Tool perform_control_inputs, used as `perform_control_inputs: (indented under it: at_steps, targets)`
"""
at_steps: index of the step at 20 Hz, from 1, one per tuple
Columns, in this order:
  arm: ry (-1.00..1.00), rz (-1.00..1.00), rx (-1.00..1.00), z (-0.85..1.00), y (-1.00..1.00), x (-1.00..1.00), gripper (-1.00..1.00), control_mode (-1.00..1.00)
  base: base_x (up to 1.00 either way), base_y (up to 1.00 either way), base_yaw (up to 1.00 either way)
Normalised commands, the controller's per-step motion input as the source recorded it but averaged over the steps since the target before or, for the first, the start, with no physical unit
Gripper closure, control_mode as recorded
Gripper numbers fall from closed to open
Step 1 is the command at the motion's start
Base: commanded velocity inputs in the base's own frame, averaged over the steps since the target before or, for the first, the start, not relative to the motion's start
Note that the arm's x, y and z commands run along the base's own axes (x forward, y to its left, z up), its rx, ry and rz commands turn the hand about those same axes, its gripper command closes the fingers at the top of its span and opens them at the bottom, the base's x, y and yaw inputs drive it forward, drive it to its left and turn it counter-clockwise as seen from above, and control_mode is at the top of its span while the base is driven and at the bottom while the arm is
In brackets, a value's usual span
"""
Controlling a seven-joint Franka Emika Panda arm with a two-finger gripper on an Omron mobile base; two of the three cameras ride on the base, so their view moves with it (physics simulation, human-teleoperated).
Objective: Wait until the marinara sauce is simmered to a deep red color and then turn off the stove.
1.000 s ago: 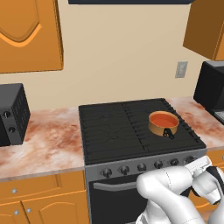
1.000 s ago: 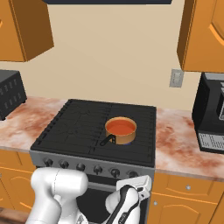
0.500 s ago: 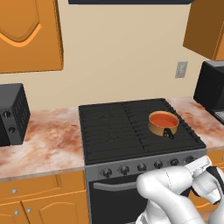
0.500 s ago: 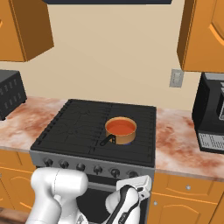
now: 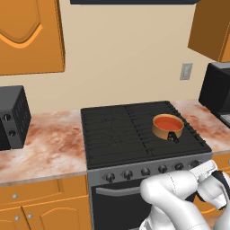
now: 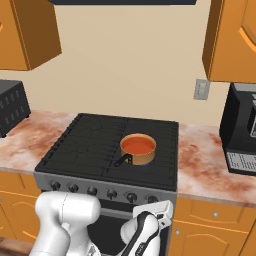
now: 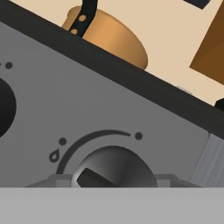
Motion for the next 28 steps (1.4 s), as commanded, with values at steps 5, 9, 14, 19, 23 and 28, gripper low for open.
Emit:
perform_control_inputs:
  at_steps: [5,9,14,19,23,28]
  targets:
    - [0.00,0.00,0.00,0.00,0.00,0.00,1.00,-1.00,0.00,0.00,0.00]
    - [0.00,0.00,0.00,0.00,0.00,0.00,1.00,-1.00,0.00,0.00,0.00]
    - [0.00,0.00,0.00,0.00,0.00,0.00,1.00,-1.00,0.00,0.00,0.00]
    - [0.00,0.00,0.00,0.00,0.00,0.00,1.00,-1.00,0.00,0.00,0.00]
    - [0.00,0.00,0.00,0.00,0.00,0.00,1.00,-1.00,0.00,0.00,0.00]
    - [0.00,0.00,0.00,0.00,0.00,0.00,1.00,-1.00,0.00,0.00,0.00]
